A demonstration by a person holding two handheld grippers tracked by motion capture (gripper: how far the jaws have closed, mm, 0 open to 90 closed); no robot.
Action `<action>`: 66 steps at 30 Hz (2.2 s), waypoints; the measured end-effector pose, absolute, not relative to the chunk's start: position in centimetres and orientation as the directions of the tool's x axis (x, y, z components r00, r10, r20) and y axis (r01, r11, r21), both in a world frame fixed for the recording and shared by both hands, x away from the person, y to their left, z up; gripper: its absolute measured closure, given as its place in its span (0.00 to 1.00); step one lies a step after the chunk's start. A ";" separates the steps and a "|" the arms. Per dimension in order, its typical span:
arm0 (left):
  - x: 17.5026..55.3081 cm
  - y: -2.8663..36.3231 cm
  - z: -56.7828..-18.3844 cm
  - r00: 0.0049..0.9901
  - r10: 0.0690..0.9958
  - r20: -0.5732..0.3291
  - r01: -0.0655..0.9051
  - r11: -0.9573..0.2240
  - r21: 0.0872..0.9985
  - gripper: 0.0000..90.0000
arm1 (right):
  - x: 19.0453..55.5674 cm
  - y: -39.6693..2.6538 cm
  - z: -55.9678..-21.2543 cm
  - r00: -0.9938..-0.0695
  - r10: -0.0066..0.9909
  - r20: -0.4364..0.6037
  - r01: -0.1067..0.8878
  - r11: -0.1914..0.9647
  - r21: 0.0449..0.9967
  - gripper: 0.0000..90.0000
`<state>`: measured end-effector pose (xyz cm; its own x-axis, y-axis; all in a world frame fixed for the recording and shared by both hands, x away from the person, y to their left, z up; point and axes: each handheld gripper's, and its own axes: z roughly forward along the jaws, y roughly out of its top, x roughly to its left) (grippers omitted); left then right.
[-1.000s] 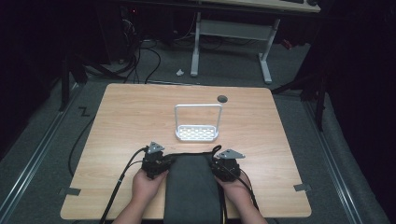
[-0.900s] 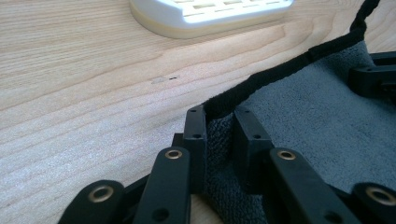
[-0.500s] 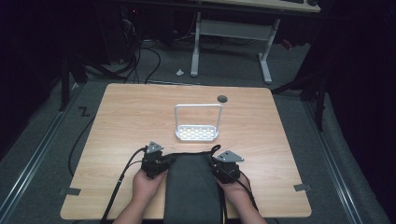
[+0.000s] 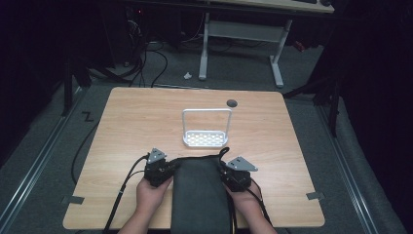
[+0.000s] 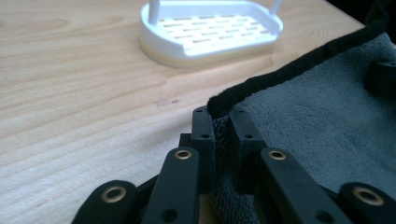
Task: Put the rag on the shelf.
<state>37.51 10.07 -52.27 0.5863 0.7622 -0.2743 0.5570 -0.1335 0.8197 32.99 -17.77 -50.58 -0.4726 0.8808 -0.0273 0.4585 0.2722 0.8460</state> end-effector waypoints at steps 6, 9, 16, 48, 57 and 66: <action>37.5 10.3 -49.8 0.588 0.757 -0.285 0.522 -0.086 0.849 0.92 | 32.7 -17.3 -48.6 -0.457 0.887 -0.060 0.403 0.267 0.875 0.89; 37.5 10.3 -48.4 0.597 0.756 -0.270 0.495 -0.082 0.865 0.92 | 32.8 -17.4 -47.7 -0.450 0.891 -0.063 0.384 0.257 0.887 0.89; 38.1 10.1 -45.4 0.607 0.754 -0.252 0.454 -0.069 0.888 0.92 | 33.4 -17.7 -45.5 -0.443 0.894 -0.060 0.346 0.233 0.909 0.89; 39.5 9.6 -34.7 0.640 0.754 -0.149 0.262 -0.033 0.964 0.93 | 35.2 -18.4 -36.2 -0.426 0.899 -0.105 0.172 0.195 0.966 0.89; 41.0 9.4 -32.3 0.637 0.761 -0.119 0.214 -0.026 0.976 0.93 | 36.6 -18.5 -34.2 -0.421 0.900 -0.112 0.135 0.184 0.974 0.89; 43.4 9.2 -30.7 0.623 0.777 -0.090 0.190 -0.038 0.981 0.93 | 39.0 -18.4 -32.4 -0.415 0.901 -0.127 0.118 0.191 0.974 0.89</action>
<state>43.40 9.23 -30.66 0.6226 0.7773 -0.0905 0.1901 -0.0381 0.9810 39.02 -18.42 -32.37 -0.4152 0.9008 -0.1269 0.1176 0.1915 0.9744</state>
